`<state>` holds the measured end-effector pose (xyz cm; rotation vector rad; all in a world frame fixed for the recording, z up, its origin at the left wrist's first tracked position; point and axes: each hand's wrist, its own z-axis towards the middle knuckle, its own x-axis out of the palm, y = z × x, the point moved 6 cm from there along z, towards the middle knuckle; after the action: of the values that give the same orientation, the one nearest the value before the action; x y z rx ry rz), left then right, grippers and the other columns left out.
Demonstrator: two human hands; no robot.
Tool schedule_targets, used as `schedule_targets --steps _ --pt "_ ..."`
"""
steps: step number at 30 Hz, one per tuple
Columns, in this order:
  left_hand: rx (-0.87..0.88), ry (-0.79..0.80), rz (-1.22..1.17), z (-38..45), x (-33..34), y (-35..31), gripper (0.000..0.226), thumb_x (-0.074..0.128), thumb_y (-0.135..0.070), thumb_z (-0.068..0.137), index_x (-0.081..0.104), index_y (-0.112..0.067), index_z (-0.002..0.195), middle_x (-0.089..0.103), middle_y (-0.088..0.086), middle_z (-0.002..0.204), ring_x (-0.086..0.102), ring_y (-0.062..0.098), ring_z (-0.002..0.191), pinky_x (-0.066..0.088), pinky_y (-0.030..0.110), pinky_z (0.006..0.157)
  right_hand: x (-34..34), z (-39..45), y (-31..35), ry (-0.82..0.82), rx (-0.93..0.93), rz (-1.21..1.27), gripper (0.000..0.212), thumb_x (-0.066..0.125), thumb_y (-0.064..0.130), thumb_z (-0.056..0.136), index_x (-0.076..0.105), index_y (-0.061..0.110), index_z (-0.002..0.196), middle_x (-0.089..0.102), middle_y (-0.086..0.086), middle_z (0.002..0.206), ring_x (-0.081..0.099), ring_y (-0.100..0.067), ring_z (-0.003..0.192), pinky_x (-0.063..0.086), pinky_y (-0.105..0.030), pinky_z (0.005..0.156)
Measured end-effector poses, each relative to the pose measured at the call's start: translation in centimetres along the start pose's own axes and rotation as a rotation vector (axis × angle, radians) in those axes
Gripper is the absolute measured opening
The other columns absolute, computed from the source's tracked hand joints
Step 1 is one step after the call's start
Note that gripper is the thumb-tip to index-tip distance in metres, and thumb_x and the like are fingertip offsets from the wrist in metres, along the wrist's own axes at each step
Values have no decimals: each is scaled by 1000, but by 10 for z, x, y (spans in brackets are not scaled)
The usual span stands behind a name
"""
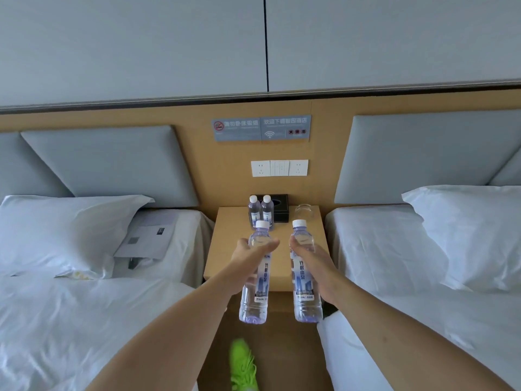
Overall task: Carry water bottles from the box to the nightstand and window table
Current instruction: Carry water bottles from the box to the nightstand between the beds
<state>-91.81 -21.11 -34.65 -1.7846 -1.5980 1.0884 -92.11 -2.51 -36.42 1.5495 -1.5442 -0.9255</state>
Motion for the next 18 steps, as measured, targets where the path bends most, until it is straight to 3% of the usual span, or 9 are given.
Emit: schedule_targets --steps 2,6,9,12,14,18 --pt "17 31 5 30 -3 -15 77 82 -66 73 39 -27 124 69 6 109 71 25 93 56 37 63 5 30 8 -15 11 22 65 77 70 73 64 21 114 76 -12 100 75 -31 90 61 -54 90" --pt "54 56 8 99 -14 -41 62 90 -50 71 52 -28 115 75 4 102 76 23 88 65 47 72 14 96 26 -56 13 27 60 82 55 80 59 17 119 72 -18 110 71 -38 101 57 -60 94" --pt "111 26 110 151 -25 -64 55 94 -41 67 59 -29 107 72 -2 101 71 17 91 60 36 68 21 142 39 -80 34 -39 52 85 48 79 57 25 117 72 -9 111 71 -28 101 58 -51 92" --pt "133 48 188 198 -35 -80 52 97 -33 63 60 -30 99 68 -6 93 64 10 81 46 25 62 32 184 46 -65 46 -132 52 87 45 77 57 27 115 72 -2 113 71 -21 101 57 -44 89" --pt "139 53 273 227 -43 -86 50 97 -28 62 56 -30 91 63 -7 90 59 8 77 41 24 58 37 210 48 -81 56 -223 56 87 45 75 55 29 118 69 3 116 69 -20 105 56 -45 94" --pt "177 80 449 271 -52 -81 52 91 -16 64 52 -33 92 60 -12 89 55 3 77 39 23 55 42 251 49 -99 67 -376 57 86 37 80 54 28 125 66 4 121 65 -18 109 54 -37 90"
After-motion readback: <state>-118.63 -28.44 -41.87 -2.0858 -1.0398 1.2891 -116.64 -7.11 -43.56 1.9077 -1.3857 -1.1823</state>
